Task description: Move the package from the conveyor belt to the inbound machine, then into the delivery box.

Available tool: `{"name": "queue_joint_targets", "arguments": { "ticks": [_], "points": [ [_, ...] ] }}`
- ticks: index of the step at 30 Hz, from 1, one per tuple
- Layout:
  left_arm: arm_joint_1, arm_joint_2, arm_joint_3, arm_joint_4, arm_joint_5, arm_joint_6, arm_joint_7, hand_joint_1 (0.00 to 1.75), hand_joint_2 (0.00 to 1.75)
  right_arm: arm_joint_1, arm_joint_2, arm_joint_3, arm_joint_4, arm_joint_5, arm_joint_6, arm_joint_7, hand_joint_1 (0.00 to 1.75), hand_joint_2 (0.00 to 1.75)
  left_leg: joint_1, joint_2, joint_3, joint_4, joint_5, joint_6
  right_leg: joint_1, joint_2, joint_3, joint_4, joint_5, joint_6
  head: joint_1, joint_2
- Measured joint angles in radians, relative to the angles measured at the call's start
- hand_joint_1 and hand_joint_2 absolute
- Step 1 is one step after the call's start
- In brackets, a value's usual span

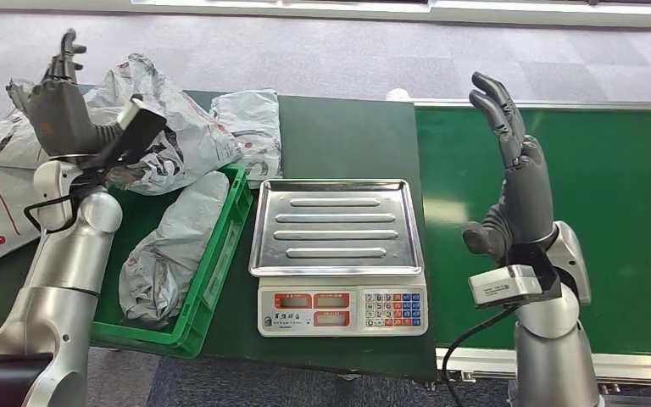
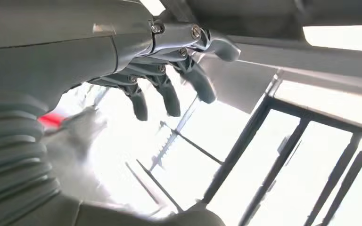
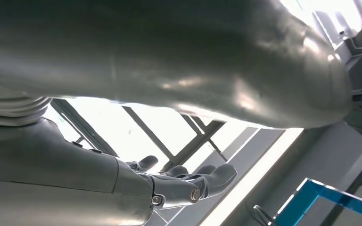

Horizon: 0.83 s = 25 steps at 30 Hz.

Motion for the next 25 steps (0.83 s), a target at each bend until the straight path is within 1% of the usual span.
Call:
{"name": "queue_joint_targets", "arguments": {
  "ticks": [1, 3, 5, 6, 8, 10, 14, 18, 21, 22, 24, 25],
  "points": [
    [0.009, -0.011, 0.022, -0.046, 0.038, -0.008, -0.004, 0.00, 0.00, 0.003, 0.000, 0.000, 0.000, 0.000, -0.001, 0.000, 0.00, 0.00, 0.000, 0.000, 0.000, 0.000, -0.001, 0.000, 0.000, 0.000, 0.000, 0.000, 0.000, 0.000, 0.000, 0.000],
    [0.024, -0.024, 0.055, -0.112, 0.052, -0.012, -0.005, 0.00, 0.00, 0.006, 0.000, 0.000, 0.000, 0.000, -0.002, 0.000, 0.00, 0.00, 0.000, 0.001, 0.000, 0.000, -0.001, 0.000, 0.000, 0.001, -0.001, 0.000, 0.000, 0.000, 0.000, 0.000],
    [0.039, -0.038, 0.083, -0.163, 0.119, -0.008, -0.062, 0.00, 0.00, 0.008, 0.000, 0.000, 0.000, 0.000, -0.004, -0.001, 0.00, 0.00, 0.000, 0.000, 0.000, 0.000, -0.001, 0.000, 0.000, 0.000, -0.001, 0.000, -0.001, 0.000, 0.000, 0.000],
    [0.047, -0.046, 0.097, -0.193, 0.196, -0.009, -0.111, 0.00, 0.00, 0.009, 0.000, 0.000, 0.000, 0.000, -0.005, -0.001, 0.00, 0.00, 0.000, 0.000, 0.000, 0.000, -0.001, -0.001, 0.001, 0.000, 0.000, 0.000, -0.001, 0.000, 0.000, 0.000],
    [0.071, -0.069, 0.128, -0.281, 0.422, -0.027, -0.214, 0.00, 0.00, 0.008, 0.000, 0.000, 0.001, 0.000, -0.010, -0.001, 0.00, 0.00, 0.000, 0.000, 0.000, 0.000, 0.000, -0.001, 0.001, 0.000, 0.000, 0.000, -0.001, 0.000, 0.000, 0.000],
    [0.102, -0.095, 0.156, -0.396, 0.652, -0.053, -0.280, 0.00, 0.00, 0.002, 0.000, 0.000, 0.006, 0.000, -0.017, 0.001, 0.00, 0.00, 0.001, 0.001, 0.000, 0.000, 0.000, -0.001, 0.001, 0.001, 0.000, 0.000, 0.000, 0.000, 0.000, 0.000],
    [0.160, -0.148, 0.208, -0.667, 0.978, -0.118, -0.329, 0.00, 0.00, -0.028, -0.003, 0.000, 0.025, -0.003, -0.025, 0.011, 0.00, 0.00, 0.001, 0.001, -0.001, 0.000, -0.001, -0.001, 0.001, 0.001, -0.001, 0.000, -0.001, 0.000, 0.000, 0.000],
    [0.234, -0.195, 0.236, -0.914, 1.214, -0.255, -0.375, 0.00, 0.00, -0.044, -0.006, 0.000, 0.044, -0.027, -0.038, 0.008, 0.00, 0.00, 0.001, 0.000, -0.001, 0.000, -0.002, 0.000, 0.001, -0.001, 0.000, 0.000, -0.002, 0.001, 0.000, 0.000],
    [0.323, -0.240, 0.243, -1.051, 1.321, -0.385, -0.416, 0.00, 1.31, -0.036, -0.007, 0.000, 0.043, -0.062, -0.056, -0.009, 0.00, 0.00, 0.000, 0.000, 0.000, 0.000, -0.003, 0.001, 0.000, -0.001, 0.001, 0.000, -0.003, 0.001, 0.000, 0.000],
    [0.367, -0.260, 0.245, -1.095, 1.352, -0.453, -0.432, 0.00, 1.75, -0.026, -0.006, 0.001, 0.035, -0.085, -0.067, -0.017, 0.00, 0.44, 0.000, 0.000, 0.001, 0.000, -0.004, 0.001, 0.000, -0.001, 0.002, 0.000, -0.004, 0.002, 0.000, 0.000],
    [0.459, -0.306, 0.244, -1.167, 1.400, -0.615, -0.455, 0.00, 1.75, 0.005, -0.002, 0.007, 0.000, -0.137, -0.097, -0.027, 0.00, 1.31, -0.001, 0.000, 0.002, 0.000, -0.005, 0.002, -0.001, -0.001, 0.002, 0.000, -0.005, 0.003, 0.000, 0.000],
    [0.481, -0.317, 0.243, -1.181, 1.408, -0.658, -0.458, 0.00, 1.75, 0.014, -0.001, 0.009, -0.012, -0.151, -0.105, -0.028, 0.00, 1.75, -0.001, 0.000, 0.002, 0.000, -0.005, 0.002, -0.001, -0.001, 0.002, 0.000, -0.006, 0.003, 0.000, 0.000]
  ]
}}
